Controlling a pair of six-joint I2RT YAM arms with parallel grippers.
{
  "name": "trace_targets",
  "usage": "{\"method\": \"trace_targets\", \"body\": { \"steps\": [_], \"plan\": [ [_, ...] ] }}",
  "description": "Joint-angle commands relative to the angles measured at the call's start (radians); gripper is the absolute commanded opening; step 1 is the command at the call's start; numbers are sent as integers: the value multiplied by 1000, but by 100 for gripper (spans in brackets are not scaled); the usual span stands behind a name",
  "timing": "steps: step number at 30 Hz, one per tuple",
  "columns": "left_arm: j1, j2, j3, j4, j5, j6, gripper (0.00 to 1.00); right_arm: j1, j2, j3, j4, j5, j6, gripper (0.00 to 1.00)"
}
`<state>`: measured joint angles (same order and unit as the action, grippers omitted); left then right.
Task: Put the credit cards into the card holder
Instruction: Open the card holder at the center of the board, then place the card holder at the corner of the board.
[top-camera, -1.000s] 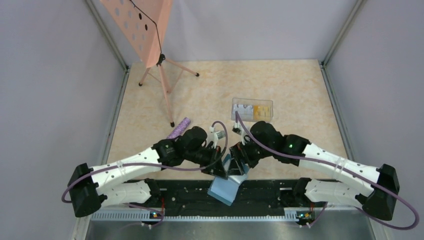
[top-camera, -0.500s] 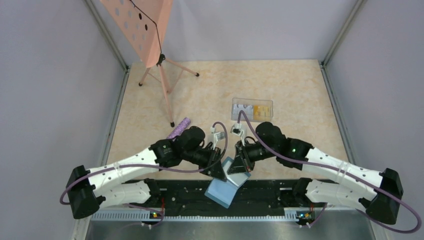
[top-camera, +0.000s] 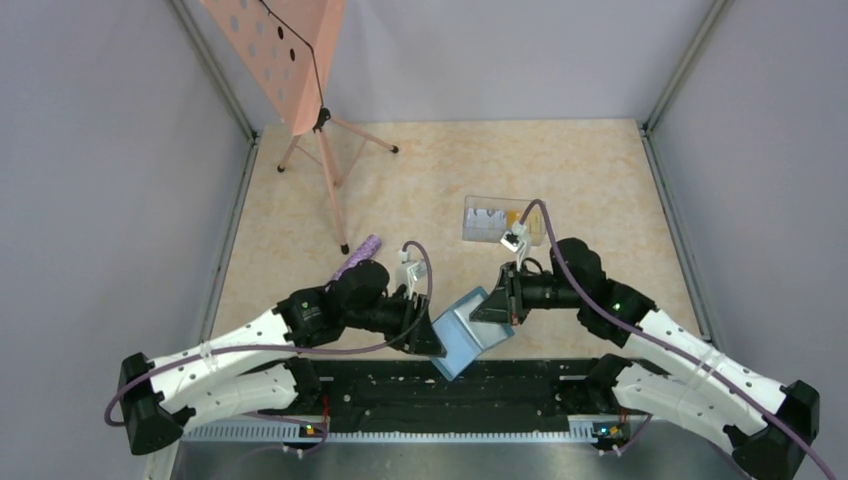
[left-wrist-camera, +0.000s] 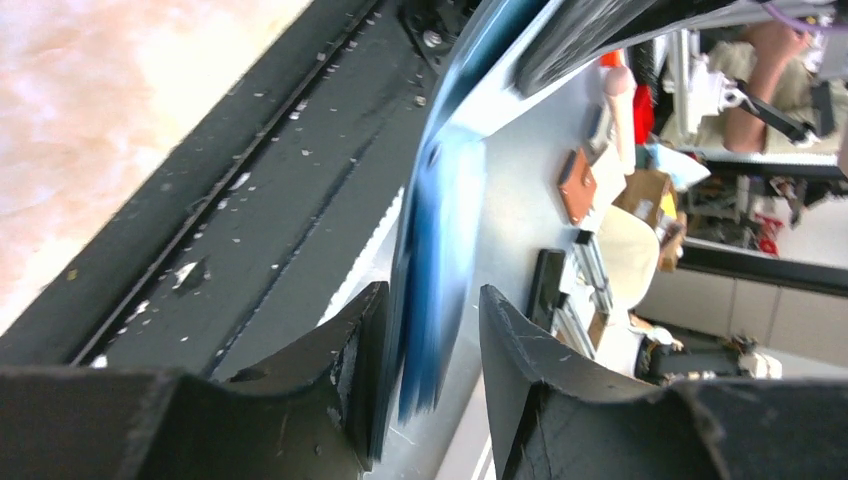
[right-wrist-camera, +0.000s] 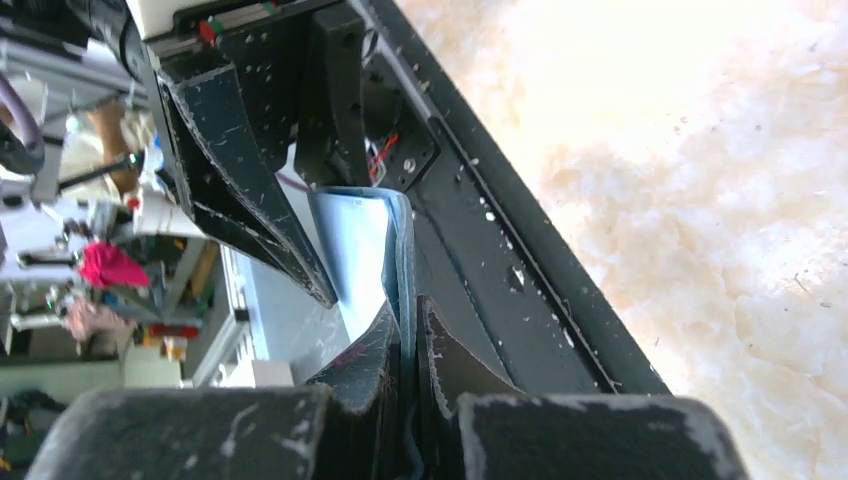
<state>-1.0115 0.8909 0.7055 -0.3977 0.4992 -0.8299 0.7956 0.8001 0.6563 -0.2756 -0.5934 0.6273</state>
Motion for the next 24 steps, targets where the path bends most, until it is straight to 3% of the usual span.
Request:
{"method": "trace_targets", "body": {
  "steps": [1,4,8,11,24],
  "plan": [
    [2,-59,17,-102,-197,33,44,-54,-30,-37,37,52,110,0],
    [1,-93,44,-208,-376,12,46,-74,-32,-78,36,140,190,0],
    [1,-121,38,-207,-473,-29,49,-115,-36,-152,66,234,294,0],
    [2,-121,20,-169,-473,-49,53,-133,-35,-220,111,291,360,0],
    [0,-36,-33,-29,-382,-78,53,-136,-31,-405,163,485,473,0]
  ]
}}
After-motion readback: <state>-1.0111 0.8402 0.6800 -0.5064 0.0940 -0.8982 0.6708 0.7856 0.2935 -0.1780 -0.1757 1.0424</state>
